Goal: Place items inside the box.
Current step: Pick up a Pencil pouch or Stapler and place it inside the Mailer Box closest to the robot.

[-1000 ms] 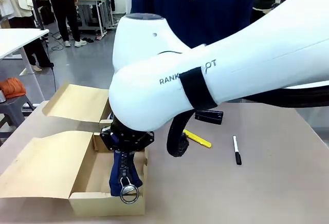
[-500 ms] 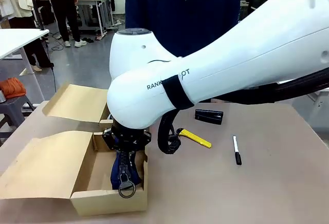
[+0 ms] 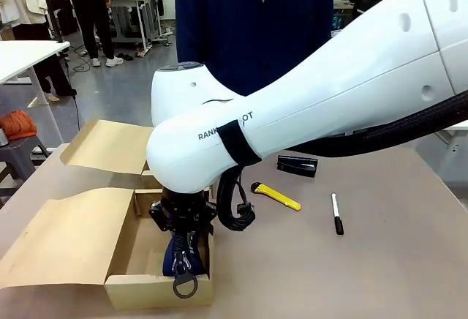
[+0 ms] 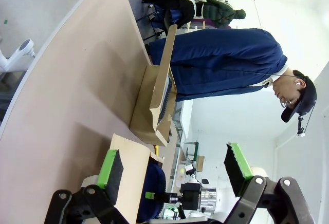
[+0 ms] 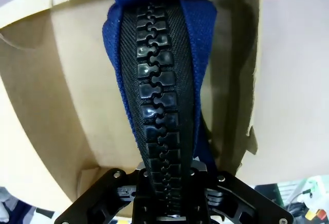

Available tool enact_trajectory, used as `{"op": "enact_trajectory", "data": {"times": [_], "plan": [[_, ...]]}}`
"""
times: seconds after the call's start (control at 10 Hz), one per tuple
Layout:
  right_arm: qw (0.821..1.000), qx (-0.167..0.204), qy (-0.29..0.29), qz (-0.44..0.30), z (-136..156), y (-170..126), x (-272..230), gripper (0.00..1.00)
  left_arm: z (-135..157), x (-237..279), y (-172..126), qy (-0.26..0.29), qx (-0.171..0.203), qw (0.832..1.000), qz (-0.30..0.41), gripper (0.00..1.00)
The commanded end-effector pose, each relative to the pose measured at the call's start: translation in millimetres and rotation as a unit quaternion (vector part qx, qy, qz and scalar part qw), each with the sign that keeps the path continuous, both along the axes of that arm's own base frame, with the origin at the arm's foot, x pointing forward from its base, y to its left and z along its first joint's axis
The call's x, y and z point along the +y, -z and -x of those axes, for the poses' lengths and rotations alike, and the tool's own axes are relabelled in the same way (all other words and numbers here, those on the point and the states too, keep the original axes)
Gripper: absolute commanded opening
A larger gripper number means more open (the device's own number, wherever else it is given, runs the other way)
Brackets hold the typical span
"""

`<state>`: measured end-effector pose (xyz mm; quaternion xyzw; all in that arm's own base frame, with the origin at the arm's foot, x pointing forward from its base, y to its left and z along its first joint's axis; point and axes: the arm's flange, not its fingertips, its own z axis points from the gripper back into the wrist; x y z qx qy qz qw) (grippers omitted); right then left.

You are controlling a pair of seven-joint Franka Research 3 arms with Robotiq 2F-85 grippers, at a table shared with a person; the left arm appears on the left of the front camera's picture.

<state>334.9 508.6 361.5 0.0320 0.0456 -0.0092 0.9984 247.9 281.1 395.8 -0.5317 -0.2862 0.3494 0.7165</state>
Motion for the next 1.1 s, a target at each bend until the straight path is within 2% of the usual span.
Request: {"op": "enact_trajectory", "data": {"times": [0.0, 0.1, 0.2, 0.3, 0.4, 0.7, 1.0], "plan": [[1.000, 0.010, 0.016, 0.003, -0.6, -4.3, 4.3, 0.14, 0.1, -2.3, 0.4, -0.002, -0.015, 1.000, 0.000, 1.00], [1.000, 0.012, 0.017, 0.002, -0.5, -3.5, 2.9, 0.21, 0.1, -2.3, 0.4, -0.002, -0.015, 1.000, 0.000, 1.00], [1.000, 0.016, 0.019, -0.003, -0.8, -4.0, 0.9, 0.40, 0.1, -2.3, 0.4, -0.002, -0.015, 1.000, 0.000, 1.00], [1.000, 0.018, 0.015, 0.001, -0.5, -3.8, -1.8, 0.80, 0.1, -2.3, 0.4, -0.002, -0.015, 1.000, 0.000, 1.00], [1.000, 0.022, 0.017, -0.006, 1.1, -5.1, -6.2, 0.99, 0.1, -2.3, 0.4, -0.002, -0.015, 1.000, 0.000, 1.00], [0.999, 0.028, 0.012, -0.028, 6.3, -16.1, -16.6, 1.00, 0.1, -2.3, 0.4, -0.002, -0.015, 1.000, 0.000, 1.00], [0.999, 0.016, -0.008, -0.049, 18.7, -43.5, -31.2, 1.00, 0.1, -2.3, 0.4, -0.002, -0.015, 1.000, 0.000, 1.00]]}}
